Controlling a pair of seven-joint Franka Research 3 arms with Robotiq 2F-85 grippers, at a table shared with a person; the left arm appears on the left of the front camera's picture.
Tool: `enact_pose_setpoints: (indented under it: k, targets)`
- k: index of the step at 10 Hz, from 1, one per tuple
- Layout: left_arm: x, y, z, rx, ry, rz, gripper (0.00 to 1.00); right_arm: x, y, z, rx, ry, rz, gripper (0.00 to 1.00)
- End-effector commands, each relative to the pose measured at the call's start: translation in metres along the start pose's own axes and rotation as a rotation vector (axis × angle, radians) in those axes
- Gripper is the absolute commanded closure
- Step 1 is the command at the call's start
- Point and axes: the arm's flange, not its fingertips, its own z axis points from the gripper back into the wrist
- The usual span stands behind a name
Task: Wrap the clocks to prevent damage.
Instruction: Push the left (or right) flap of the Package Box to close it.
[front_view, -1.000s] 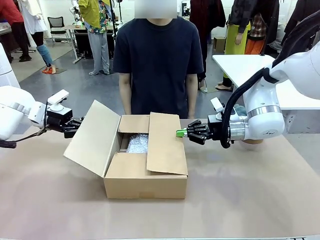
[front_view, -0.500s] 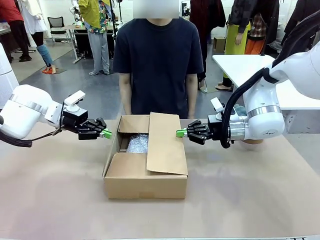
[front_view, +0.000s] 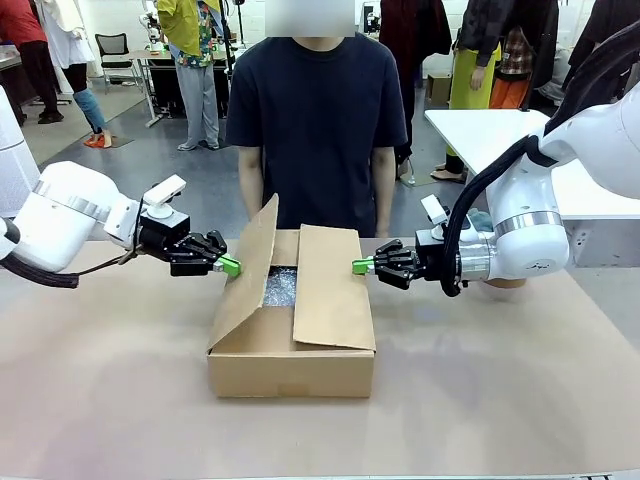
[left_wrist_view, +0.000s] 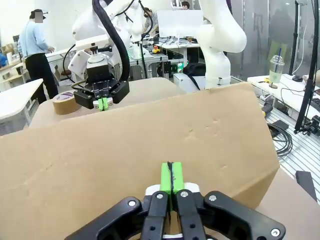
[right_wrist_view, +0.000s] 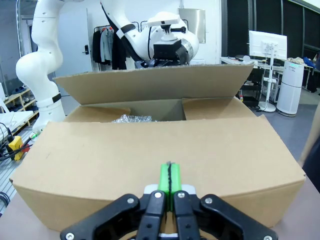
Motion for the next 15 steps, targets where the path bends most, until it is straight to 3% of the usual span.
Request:
enact_pose_setpoints:
  k: [1,10,11,15]
  targets:
    - [-0.001,0.007,-0.008,0.037,-0.001,0.019,1.00,-0.005,0.003,-0.002,-0.013,0.001,-0.006,0.99]
    - [-0.029,0.025,-0.015,0.162,0.098,-0.039,1.00,-0.005,0.003,-0.002,-0.013,0.001,-0.006,0.99]
    - [-0.028,0.026,-0.014,0.167,0.086,0.009,1.00,-0.005,0.003,-0.002,-0.013,0.001,-0.006,0.99]
    - [-0.019,0.018,-0.010,0.102,0.060,-0.007,1.00,-0.005,0.003,-0.002,-0.013,0.001,-0.006,0.99]
